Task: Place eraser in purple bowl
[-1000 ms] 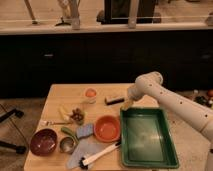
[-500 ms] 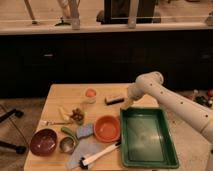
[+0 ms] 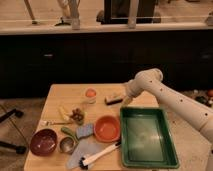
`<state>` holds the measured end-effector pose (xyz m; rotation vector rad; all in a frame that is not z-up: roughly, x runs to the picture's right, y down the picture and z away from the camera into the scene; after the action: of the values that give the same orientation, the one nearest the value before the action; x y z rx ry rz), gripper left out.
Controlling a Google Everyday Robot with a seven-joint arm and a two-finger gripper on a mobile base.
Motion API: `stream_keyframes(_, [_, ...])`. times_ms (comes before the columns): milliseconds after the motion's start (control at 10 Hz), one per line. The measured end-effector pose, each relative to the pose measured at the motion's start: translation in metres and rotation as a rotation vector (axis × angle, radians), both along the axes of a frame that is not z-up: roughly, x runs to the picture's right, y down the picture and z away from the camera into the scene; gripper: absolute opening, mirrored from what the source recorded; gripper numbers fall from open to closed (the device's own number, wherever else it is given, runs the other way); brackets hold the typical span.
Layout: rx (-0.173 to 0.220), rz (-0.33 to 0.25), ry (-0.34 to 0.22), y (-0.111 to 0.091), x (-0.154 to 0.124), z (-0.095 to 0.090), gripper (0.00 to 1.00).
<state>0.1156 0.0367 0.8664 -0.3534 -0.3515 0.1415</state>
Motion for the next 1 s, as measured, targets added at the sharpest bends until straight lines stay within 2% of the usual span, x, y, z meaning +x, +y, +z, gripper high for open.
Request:
stream_keyframes(200, [0.028,-0.070,-0.040,-0.005,-0.012,0.007,0.80])
stream_keyframes(500, [0.040,-0.136,-0.077,-0.010,-0.024,0.018,0.80])
stream_keyframes(700, [0.025,-0.187,-0.096,-0.014,-0.037,0.030,0.80])
stream_keyframes(1000, [-0.028,-0.245,-0.103,-0.015,-0.047,0.050,0.80])
